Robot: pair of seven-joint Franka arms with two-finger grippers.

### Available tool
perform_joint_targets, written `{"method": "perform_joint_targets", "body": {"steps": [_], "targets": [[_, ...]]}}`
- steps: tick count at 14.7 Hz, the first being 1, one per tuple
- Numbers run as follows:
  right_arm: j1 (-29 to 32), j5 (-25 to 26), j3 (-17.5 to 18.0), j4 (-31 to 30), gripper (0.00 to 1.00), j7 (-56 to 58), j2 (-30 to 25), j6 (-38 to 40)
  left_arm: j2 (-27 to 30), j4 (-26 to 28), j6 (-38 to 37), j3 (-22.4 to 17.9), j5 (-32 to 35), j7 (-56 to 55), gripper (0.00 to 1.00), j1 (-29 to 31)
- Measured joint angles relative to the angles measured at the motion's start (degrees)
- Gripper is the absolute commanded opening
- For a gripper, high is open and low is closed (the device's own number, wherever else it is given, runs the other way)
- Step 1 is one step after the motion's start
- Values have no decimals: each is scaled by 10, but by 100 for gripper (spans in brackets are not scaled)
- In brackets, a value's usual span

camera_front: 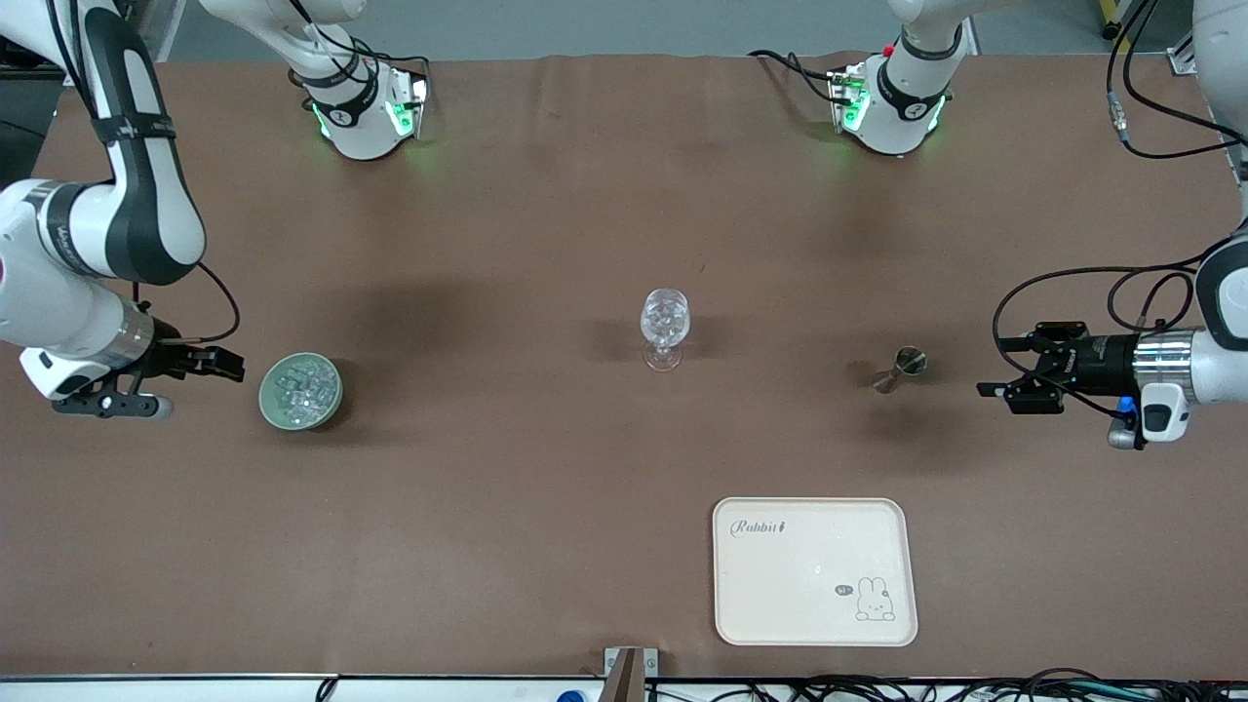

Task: Pour wine and add ice with both arms
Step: 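Grasp an ice cube with the right gripper while the left gripper grasps the jigger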

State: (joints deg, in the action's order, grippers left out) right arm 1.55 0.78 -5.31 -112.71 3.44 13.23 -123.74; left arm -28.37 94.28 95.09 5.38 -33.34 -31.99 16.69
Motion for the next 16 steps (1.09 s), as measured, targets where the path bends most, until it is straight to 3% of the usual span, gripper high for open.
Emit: {"method": "perform_joint_targets", "body": {"steps": [5,16], "targets": [[0,-2,1,-51,90,-1,16,-78,-57,7,12,0,-66,-51,92,10],[-29,-21,4,-53,90,-26,72,-155,-132,21,42,0,-108,-62,79,21]]}}
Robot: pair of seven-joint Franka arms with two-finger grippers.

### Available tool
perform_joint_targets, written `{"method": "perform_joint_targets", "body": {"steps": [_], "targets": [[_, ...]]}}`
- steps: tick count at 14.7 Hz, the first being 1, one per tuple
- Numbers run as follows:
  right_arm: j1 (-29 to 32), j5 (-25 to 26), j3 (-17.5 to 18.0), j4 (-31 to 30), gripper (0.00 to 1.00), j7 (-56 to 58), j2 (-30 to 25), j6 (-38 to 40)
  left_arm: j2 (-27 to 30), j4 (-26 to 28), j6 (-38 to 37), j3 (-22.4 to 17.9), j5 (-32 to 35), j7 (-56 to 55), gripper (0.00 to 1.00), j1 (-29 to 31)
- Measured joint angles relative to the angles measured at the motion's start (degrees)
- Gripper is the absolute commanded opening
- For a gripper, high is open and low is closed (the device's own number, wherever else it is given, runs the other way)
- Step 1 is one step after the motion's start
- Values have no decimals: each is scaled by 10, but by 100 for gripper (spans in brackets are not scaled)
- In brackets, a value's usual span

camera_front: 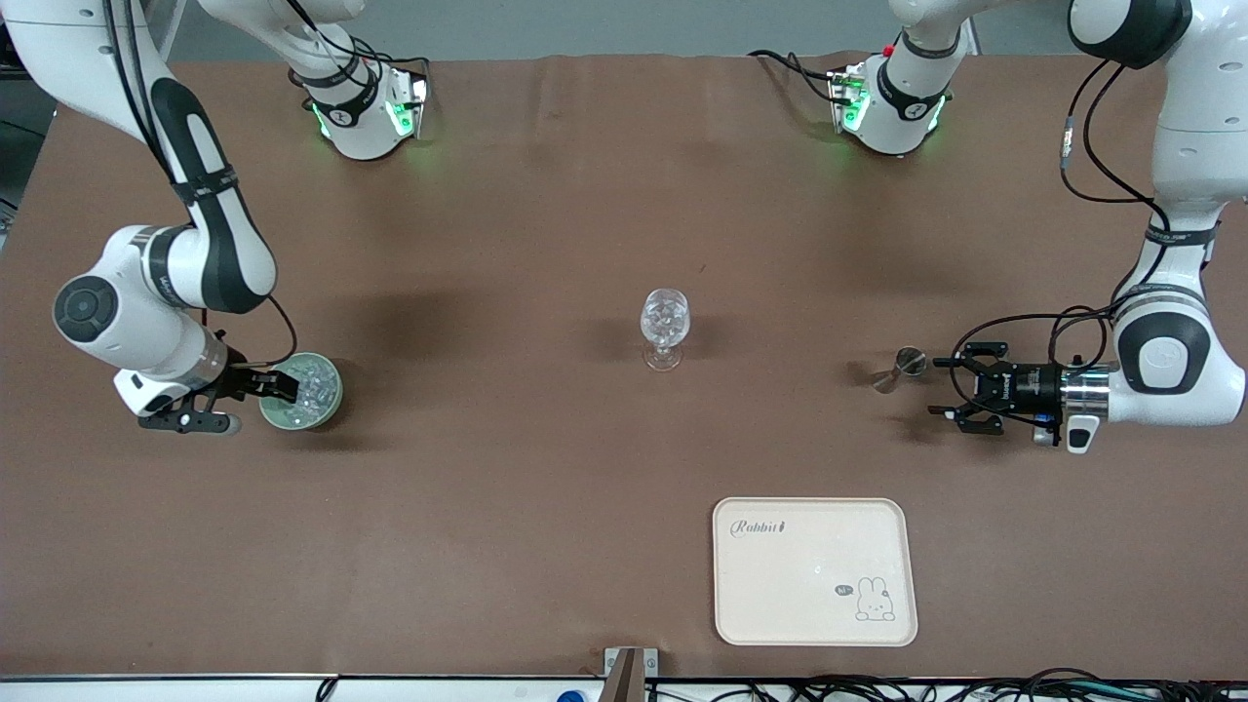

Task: Pour wine and add ice with both arms
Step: 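Grasp an ice cube with the right gripper while the left gripper grasps the jigger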

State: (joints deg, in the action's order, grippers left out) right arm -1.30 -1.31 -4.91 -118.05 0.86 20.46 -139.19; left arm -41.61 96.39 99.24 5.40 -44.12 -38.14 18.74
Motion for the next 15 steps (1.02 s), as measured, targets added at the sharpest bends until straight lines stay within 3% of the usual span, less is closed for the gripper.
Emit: {"method": "perform_joint_targets", "body": {"steps": [2,5,15], "targets": [[-7,0,0,0,89,-7,11,-10,-6,5,0,2,-11,1,79,0],[-7,0,-1,0,79,-7,22,-13,-9,13,0,5,-19,4,78,-1],[-16,0,1,-1,61,-8,40,-13,-33,17,-15,12,-40,42,55,-1]]}}
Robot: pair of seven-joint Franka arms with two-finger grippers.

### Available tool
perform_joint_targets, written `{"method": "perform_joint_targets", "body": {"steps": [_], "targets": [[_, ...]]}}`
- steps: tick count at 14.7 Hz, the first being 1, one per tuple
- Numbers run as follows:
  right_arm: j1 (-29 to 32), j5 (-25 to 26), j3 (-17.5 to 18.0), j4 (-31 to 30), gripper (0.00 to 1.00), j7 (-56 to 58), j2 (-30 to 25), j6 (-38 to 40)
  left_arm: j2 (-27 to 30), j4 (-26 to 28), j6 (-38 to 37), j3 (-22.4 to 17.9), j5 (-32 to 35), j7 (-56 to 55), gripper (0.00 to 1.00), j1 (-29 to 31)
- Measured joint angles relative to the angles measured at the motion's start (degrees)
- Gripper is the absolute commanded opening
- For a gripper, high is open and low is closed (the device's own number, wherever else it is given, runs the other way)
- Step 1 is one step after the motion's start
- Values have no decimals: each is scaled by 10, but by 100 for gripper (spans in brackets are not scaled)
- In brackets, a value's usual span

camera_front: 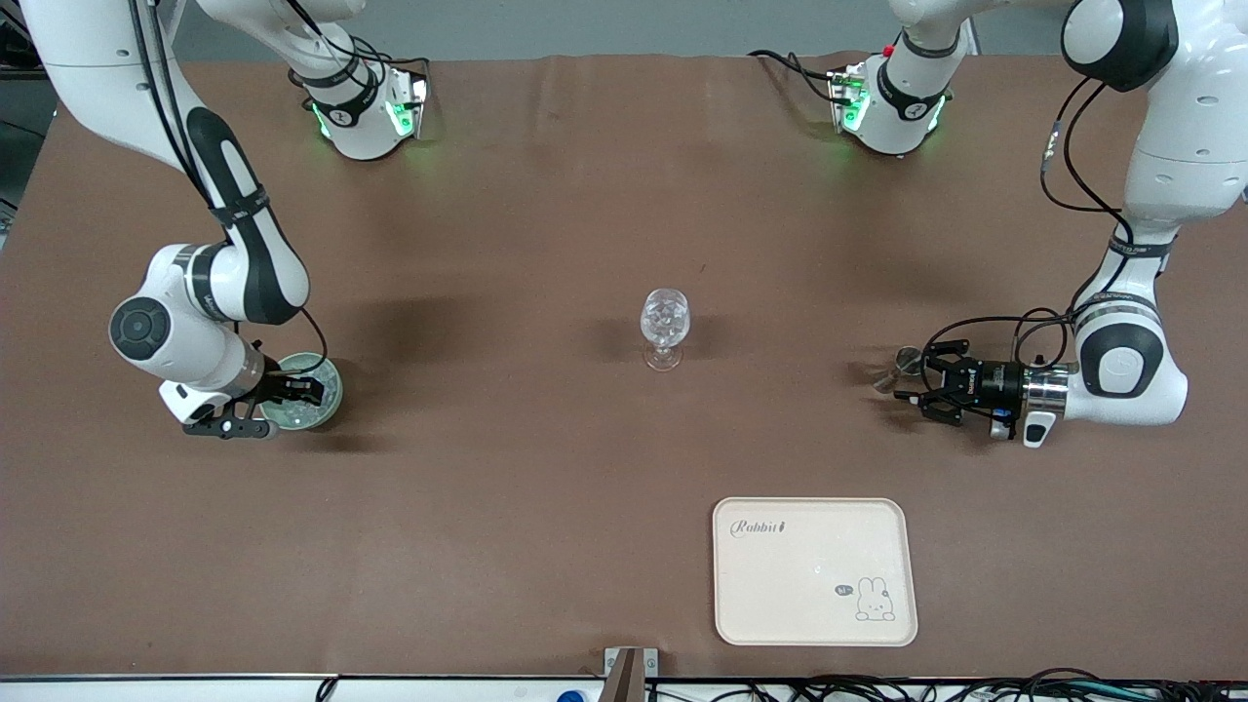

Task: Pour wine and add ice with both arms
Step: 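Grasp an ice cube with the right gripper while the left gripper grasps the jigger, then lift the ice cube with the right gripper while the left gripper lifts the jigger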

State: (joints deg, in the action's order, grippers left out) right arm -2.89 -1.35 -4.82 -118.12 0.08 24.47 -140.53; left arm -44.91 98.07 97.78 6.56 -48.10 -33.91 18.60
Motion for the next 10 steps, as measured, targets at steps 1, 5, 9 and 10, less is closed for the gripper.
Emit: {"method": "perform_joint_targets", "body": {"steps": [1,5,9,10], "targets": [[0,0,0,0,59,0,0,0,0,0,-2,0,-3,3,53,0],[-1,0,0,0,46,0,0,1,-5,1,-3,0,-4,19,49,0],[-3,0,1,0,8,-9,0,3,-8,2,-4,0,-4,22,42,1],[-3,0,1,0,6,-12,0,7,-8,2,-4,0,-4,23,41,1]]}}
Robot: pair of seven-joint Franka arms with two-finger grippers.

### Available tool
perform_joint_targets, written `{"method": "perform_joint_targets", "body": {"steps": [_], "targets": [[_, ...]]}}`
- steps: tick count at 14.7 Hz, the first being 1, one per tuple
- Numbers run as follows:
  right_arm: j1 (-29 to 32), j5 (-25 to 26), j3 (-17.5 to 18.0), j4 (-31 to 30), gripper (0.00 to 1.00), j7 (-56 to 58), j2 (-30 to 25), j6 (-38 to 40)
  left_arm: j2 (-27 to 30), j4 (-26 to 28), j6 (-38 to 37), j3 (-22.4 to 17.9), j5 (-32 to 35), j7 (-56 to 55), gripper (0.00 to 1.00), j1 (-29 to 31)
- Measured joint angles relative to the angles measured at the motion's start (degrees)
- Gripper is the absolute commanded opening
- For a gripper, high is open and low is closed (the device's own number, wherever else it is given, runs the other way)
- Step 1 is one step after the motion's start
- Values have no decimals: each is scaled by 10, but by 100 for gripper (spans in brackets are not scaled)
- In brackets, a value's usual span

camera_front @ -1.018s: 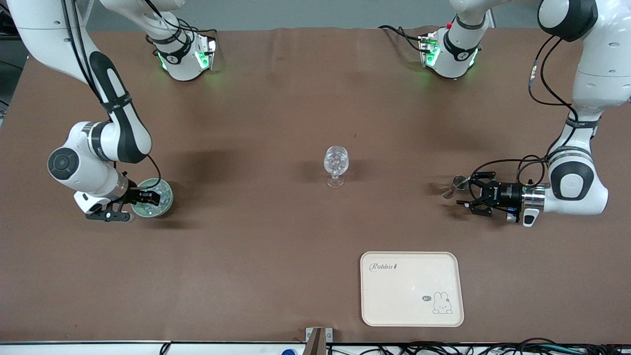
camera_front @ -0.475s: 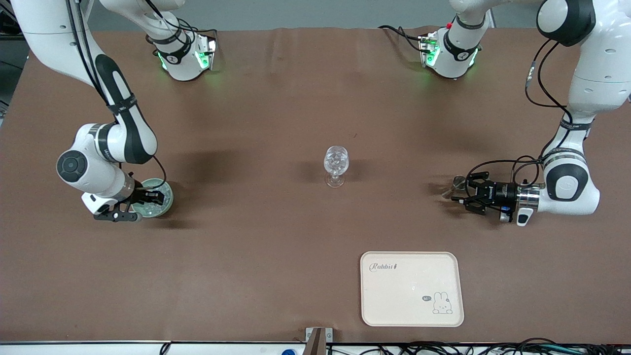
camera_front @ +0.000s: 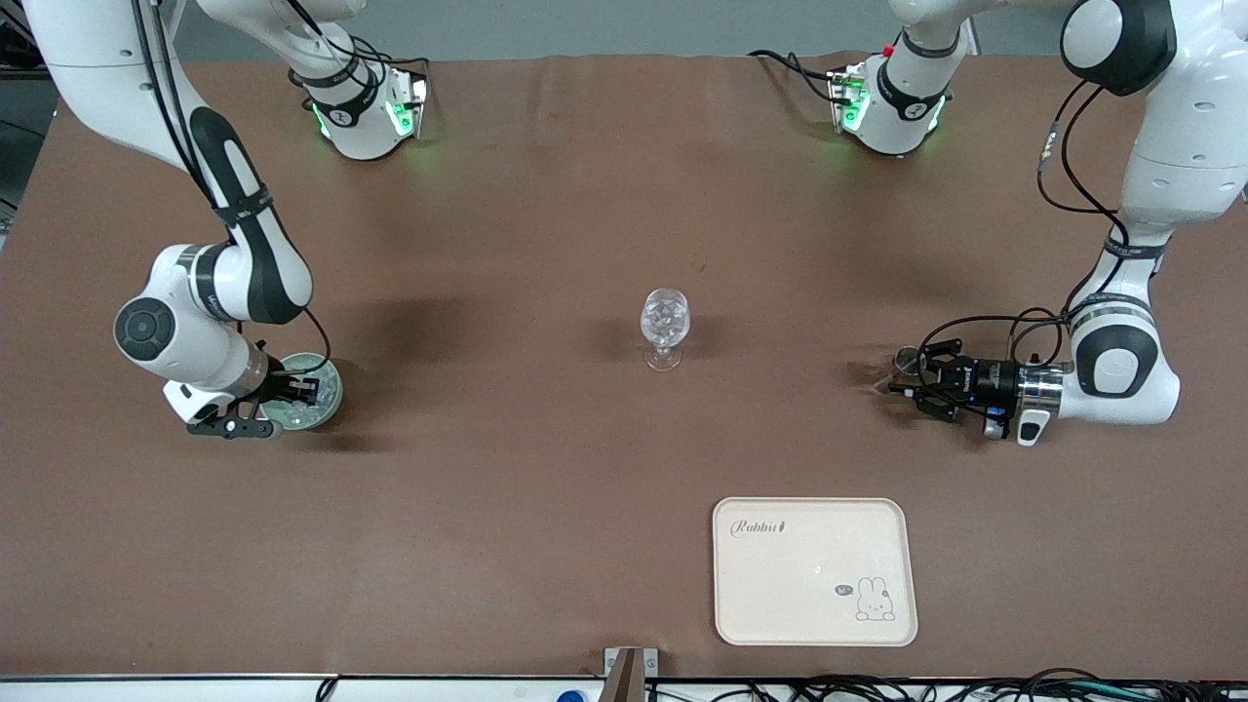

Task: Pour wine and add ice with both arms
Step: 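Lift the ice cube with the right gripper while the left gripper lifts the jigger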

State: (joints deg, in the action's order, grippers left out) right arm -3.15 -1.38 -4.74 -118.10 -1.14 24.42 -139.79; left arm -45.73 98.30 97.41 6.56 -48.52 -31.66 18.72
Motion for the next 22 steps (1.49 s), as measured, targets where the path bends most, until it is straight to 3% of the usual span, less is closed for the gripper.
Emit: {"method": "perform_joint_targets", "body": {"steps": [4,7,10,17,22], "targets": [[0,0,-1,3,5,-5,-6,20,-5,0,0,0,0,3,35,0],[0,0,-4,21,4,-13,-34,51,-6,0,0,0,0,9,20,0],[1,0,-5,77,4,-17,-78,149,-6,-1,-4,2,-1,10,1,0],[7,1,-10,261,4,-17,-130,384,-6,-16,-19,25,-34,-7,1,-1],[8,3,-11,286,4,-17,-165,445,11,-35,-5,82,-46,-69,1,-6]]}}
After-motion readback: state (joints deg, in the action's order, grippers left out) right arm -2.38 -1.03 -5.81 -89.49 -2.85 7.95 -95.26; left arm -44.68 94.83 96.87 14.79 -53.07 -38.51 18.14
